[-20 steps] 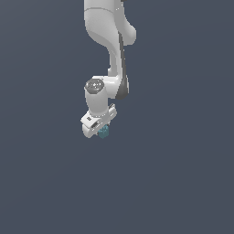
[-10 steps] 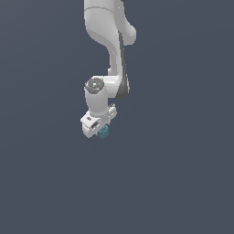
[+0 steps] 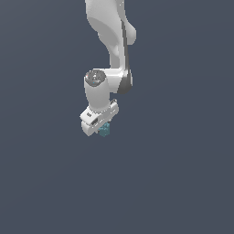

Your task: Pick up the object and move it to a goal position.

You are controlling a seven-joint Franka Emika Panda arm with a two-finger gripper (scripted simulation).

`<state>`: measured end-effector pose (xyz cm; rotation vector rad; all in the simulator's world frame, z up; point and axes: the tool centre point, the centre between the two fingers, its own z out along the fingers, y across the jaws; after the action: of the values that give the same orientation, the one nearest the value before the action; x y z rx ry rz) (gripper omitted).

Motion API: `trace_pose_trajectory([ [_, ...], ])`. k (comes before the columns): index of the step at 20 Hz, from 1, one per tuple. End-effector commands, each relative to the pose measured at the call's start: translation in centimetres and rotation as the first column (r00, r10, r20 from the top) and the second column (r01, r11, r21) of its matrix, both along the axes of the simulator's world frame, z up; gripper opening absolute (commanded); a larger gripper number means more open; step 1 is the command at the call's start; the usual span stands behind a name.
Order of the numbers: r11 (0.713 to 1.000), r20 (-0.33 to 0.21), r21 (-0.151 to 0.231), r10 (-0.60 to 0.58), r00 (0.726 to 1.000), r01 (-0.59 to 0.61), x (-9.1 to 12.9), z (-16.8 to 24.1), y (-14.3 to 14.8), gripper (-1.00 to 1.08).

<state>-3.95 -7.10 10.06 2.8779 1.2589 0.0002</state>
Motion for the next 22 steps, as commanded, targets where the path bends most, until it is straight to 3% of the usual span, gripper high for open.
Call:
trace_pose_trajectory([
  [1, 1.0, 0.001, 0.0, 0.0, 1.0, 0.0, 0.6, 1.8, 0.4, -1.0],
  [22, 1.0, 0.0, 0.001, 0.001, 1.0, -0.001, 7.0, 21.7, 5.0, -1.0],
])
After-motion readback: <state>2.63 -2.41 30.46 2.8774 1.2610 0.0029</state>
